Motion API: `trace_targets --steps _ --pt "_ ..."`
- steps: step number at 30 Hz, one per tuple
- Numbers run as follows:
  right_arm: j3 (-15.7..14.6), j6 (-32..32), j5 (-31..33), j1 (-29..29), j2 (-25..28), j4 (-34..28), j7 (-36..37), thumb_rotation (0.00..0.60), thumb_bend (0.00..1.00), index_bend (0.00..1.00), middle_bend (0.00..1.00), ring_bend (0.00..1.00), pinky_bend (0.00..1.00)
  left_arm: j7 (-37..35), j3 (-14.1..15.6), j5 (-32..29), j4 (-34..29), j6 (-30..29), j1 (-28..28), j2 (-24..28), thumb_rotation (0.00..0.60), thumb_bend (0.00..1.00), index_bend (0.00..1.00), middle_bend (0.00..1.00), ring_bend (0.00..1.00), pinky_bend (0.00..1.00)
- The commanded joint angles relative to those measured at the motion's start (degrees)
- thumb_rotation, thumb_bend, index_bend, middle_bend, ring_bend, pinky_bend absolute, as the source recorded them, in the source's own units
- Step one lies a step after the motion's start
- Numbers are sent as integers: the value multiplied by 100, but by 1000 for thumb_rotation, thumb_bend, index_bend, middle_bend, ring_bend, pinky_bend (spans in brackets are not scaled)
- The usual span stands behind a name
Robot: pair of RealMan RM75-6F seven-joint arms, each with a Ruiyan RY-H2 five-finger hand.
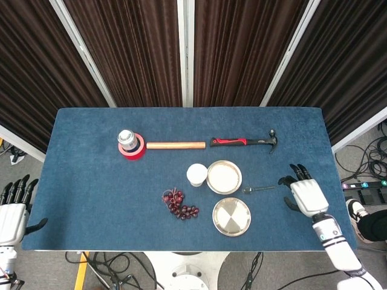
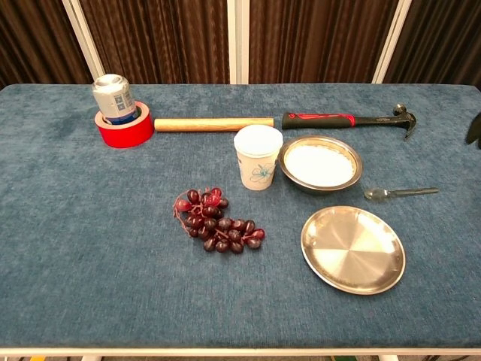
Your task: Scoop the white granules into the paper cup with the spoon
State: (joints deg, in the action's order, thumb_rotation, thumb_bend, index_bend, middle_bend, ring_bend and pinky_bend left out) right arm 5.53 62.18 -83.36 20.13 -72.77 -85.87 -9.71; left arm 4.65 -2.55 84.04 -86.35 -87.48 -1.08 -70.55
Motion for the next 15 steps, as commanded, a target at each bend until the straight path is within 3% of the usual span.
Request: trace_targets --steps 1,15 --pt "62 -514 249 426 -631 735 -316 600 243 376 406 64 0 -13 8 -13 9 5 8 -9 600 102 140 98 45 42" --pt "-158 -777 127 810 -1639 2151 -191 600 247 423 458 100 0 -22 33 -14 69 8 19 -37 600 102 140 98 45 42"
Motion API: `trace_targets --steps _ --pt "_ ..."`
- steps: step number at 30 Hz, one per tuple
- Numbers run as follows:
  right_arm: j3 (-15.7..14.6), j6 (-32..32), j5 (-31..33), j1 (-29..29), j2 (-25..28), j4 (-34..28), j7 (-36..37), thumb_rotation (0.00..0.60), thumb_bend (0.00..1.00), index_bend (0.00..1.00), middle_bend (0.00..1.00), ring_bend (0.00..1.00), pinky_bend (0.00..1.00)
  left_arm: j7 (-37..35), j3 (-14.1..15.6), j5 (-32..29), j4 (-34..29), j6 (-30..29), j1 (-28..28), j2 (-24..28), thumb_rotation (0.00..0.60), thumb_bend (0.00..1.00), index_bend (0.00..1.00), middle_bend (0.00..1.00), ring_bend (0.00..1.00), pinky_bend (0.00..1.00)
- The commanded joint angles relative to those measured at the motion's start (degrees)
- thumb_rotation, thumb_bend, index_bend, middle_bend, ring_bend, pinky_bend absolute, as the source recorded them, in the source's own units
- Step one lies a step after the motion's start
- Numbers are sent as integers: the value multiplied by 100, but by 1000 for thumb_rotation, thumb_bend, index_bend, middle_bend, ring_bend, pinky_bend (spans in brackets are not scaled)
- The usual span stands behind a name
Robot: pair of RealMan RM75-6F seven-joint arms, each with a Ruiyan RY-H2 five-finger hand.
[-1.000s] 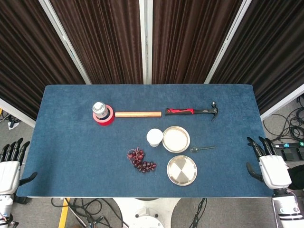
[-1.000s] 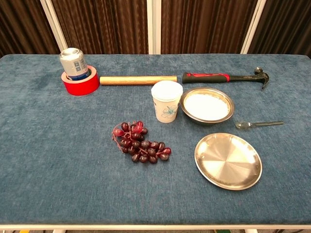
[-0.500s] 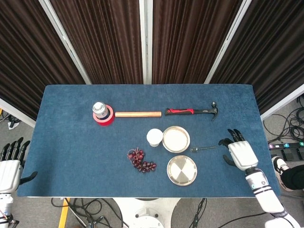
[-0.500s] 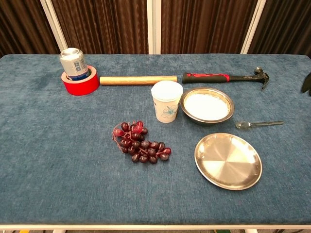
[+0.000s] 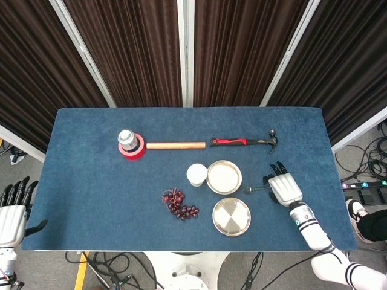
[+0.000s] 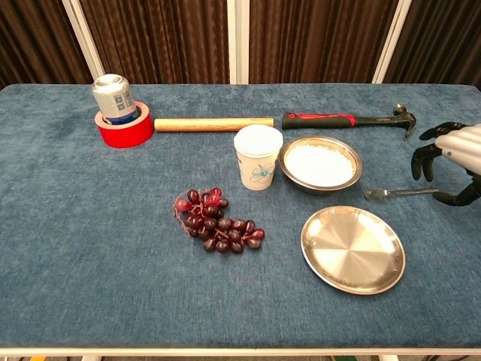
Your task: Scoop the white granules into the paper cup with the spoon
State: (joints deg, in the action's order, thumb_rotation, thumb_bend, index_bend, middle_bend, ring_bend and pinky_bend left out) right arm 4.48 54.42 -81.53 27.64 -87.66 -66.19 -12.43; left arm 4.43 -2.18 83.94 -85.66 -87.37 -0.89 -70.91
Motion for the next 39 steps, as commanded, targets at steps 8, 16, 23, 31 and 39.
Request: trace_targets --steps 8,16,23,31,39 --pt "-108 128 -183 130 -367 596 324 600 247 462 504 140 0 13 -12 -23 -13 23 -14 -1 600 102 140 98 45 43" --pt "-155 113 -257 243 -496 814 440 600 247 465 505 140 0 34 -20 -47 -45 29 -17 16 600 102 140 98 45 42" --pt "-227 94 -303 286 -583 924 501 600 247 477 504 140 0 26 -11 -56 -39 40 -14 11 600 102 140 98 45 42" --pt "-255 99 -280 292 -620 1007 550 600 280 504 505 148 0 -1 -13 -49 -7 31 -14 0 600 103 140 98 45 42" --pt "-256 68 -249 323 -626 1024 572 600 300 516 505 155 0 -5 -14 -57 6 32 -13 -8 600 102 140 98 45 42"
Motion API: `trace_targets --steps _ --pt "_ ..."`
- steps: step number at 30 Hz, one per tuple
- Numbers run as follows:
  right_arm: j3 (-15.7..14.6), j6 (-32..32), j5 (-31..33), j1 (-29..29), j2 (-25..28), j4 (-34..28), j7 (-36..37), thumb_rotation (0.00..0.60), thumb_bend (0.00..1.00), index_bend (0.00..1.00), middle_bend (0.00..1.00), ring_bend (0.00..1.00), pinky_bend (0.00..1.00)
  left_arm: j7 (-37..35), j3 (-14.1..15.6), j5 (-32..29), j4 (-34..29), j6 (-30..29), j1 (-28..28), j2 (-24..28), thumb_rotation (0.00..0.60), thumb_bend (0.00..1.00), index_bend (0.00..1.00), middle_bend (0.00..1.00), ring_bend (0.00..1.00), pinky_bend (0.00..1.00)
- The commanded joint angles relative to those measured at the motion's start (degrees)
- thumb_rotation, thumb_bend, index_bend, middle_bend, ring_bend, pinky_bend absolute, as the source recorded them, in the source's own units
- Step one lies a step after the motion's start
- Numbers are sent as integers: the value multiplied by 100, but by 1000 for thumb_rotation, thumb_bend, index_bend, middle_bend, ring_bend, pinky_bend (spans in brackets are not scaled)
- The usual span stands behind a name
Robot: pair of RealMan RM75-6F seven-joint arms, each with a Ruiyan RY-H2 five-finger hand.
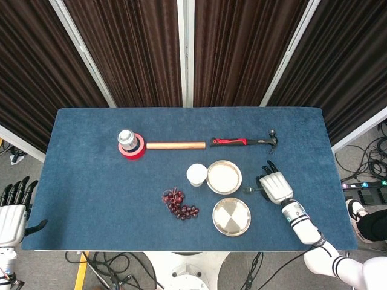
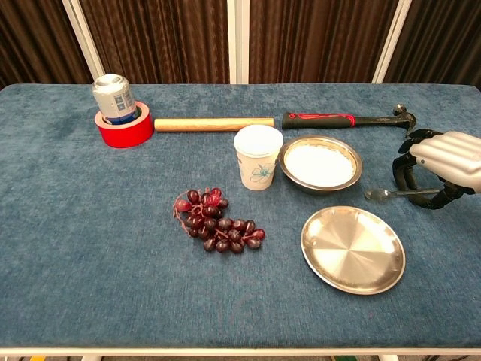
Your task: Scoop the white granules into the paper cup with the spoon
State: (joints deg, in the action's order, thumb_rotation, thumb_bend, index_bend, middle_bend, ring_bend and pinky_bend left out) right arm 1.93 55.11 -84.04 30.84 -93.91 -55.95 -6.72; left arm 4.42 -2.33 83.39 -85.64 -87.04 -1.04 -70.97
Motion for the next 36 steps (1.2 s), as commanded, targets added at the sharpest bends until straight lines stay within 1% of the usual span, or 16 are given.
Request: trace_targets --steps 1,9,13,17,19,22,24,27,31,36 --pt "-3 1 4 3 -3 0 1 600 301 520 506 160 0 -6 2 -2 12 1 1 -4 600 102 140 98 45 42" --pt "-8 51 27 -17 -4 9 36 600 316 572 541 209 0 -6 -1 1 28 -5 0 -16 600 102 140 98 45 42" --pt "-2 132 20 -43 85 -95 63 600 327 592 562 231 0 -14 -4 11 37 -19 1 -18 600 102 140 98 45 42" --pt "37 181 2 -11 402 -462 -11 600 327 603 571 232 0 -29 -8 31 53 -43 2 -17 600 102 140 98 45 42" --pt "73 118 -6 72 694 -783 -169 600 327 606 573 233 0 -43 -11 39 59 -49 0 -12 600 102 140 98 45 42" --pt "140 -166 34 277 1189 -1374 -430 600 327 614 575 233 0 -51 -27 47 54 -61 -10 -4 600 102 140 98 45 42" --pt "194 -498 137 464 1548 -1825 -654 600 327 618 577 232 0 -56 -29 49 59 -68 -9 -6 600 102 140 98 45 42" --pt "301 -865 313 732 1875 -2291 -1125 600 327 620 579 233 0 -61 -27 42 70 -67 -5 -15 600 102 140 98 45 42" --pt "444 -1323 635 1106 1959 -2569 -1670 600 327 624 579 233 0 -73 -26 32 85 -66 -1 -29 600 102 140 98 45 42" --pt "510 -1826 1088 1622 1725 -2482 -2485 600 327 627 580 235 0 -101 -20 19 112 -57 7 -40 600 102 140 98 45 42"
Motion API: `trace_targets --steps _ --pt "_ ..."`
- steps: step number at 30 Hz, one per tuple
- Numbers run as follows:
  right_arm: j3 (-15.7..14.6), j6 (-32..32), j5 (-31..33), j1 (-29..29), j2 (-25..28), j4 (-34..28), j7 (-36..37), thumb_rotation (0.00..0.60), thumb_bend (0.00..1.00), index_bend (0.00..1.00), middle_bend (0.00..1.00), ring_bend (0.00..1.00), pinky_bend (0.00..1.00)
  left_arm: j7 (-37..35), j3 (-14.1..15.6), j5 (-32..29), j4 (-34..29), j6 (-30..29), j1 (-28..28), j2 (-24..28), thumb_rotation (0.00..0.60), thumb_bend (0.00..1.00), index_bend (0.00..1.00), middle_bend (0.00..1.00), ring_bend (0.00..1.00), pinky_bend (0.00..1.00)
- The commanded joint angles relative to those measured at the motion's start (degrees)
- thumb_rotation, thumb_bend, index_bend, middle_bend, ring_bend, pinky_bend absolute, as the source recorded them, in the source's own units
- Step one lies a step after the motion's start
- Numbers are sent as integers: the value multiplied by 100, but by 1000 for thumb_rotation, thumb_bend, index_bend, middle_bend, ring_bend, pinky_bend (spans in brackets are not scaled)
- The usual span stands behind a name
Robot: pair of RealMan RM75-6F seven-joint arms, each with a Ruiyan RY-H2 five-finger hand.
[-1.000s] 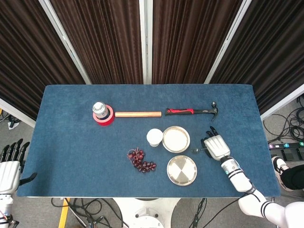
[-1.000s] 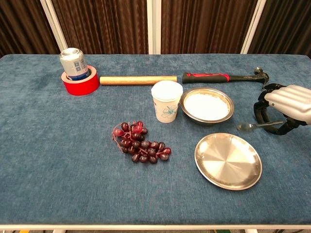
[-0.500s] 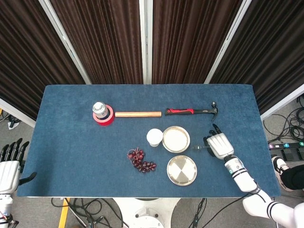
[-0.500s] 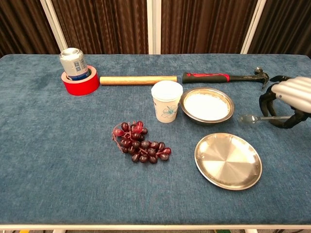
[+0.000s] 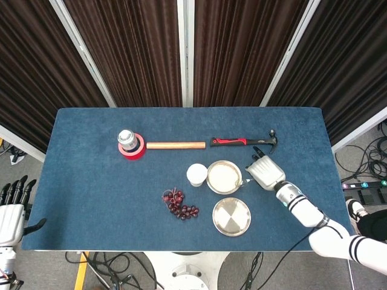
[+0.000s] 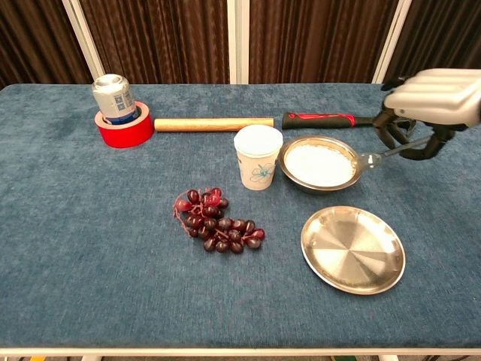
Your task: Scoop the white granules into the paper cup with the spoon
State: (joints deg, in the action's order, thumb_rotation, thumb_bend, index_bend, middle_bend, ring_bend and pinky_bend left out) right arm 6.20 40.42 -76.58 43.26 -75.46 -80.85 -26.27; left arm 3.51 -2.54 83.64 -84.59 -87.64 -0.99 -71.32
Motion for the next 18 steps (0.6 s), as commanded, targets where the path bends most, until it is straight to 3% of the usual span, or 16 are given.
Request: trace_targets --steps 1,8,18 --pt "78 -419 423 463 -177 49 -681 600 327 628 580 239 0 -19 0 -10 14 6 2 -10 600 102 140 98 45 42" --pt "-40 -566 1048 955 -558 332 -1736 600 327 635 582 246 0 -93 -8 -25 99 37 -10 -57 600 102 140 98 45 42" --pt "-365 -260 1710 1425 -912 408 -3037 600 327 636 582 246 0 -214 -5 -18 241 26 2 -105 600 102 140 98 45 42"
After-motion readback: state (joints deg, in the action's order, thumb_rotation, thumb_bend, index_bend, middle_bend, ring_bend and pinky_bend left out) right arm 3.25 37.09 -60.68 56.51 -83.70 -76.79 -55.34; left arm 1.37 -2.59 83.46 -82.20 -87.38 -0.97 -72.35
